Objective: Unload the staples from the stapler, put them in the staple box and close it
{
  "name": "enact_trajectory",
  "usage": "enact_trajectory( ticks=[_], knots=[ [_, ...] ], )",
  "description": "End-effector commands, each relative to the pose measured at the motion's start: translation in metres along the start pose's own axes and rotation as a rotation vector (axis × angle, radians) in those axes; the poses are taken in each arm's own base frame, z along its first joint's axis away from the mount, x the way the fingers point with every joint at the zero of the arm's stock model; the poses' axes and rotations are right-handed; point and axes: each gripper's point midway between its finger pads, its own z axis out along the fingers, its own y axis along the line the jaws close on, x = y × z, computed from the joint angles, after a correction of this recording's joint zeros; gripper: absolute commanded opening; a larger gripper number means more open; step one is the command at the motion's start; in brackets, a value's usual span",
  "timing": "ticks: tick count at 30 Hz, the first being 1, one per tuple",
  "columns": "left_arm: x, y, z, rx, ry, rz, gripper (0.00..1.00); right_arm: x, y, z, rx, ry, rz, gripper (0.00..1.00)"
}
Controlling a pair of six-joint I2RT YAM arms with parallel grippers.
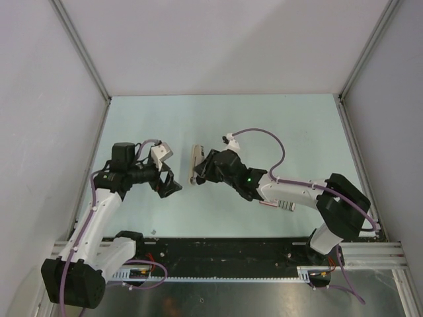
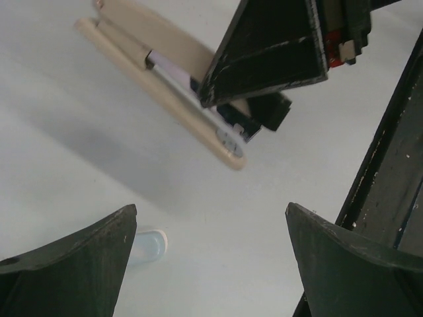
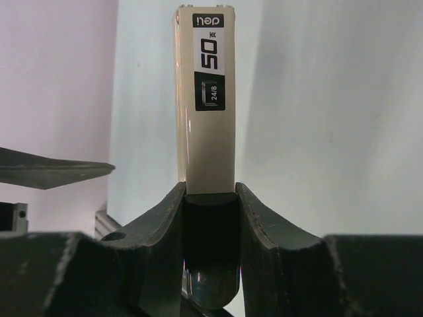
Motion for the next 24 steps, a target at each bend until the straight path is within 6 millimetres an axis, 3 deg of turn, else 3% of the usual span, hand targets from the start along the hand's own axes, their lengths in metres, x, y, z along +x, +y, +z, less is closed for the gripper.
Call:
enact_trajectory(
  ticks=[1,9,19,24],
  knots=[
    [-0.013,-0.002,0.002,0.019,-0.028,0.138,0.99,-0.027,0.080,-0.006,-0.241,-0.086,0.114,0.00],
    [0.001,0.000,0.007,0.027,0.001,0.163,1.00,-0.011,0.101,-0.011,-0.294,-0.062,0.128,0.00],
    [0.013,-0.002,0.011,0.048,0.017,0.180,0.98,-0.006,0.118,-0.023,-0.335,-0.072,0.112,0.00],
    [0.023,-0.001,0.015,0.059,0.040,0.181,0.90,-0.007,0.122,-0.027,-0.344,-0.082,0.100,0.00]
  ],
)
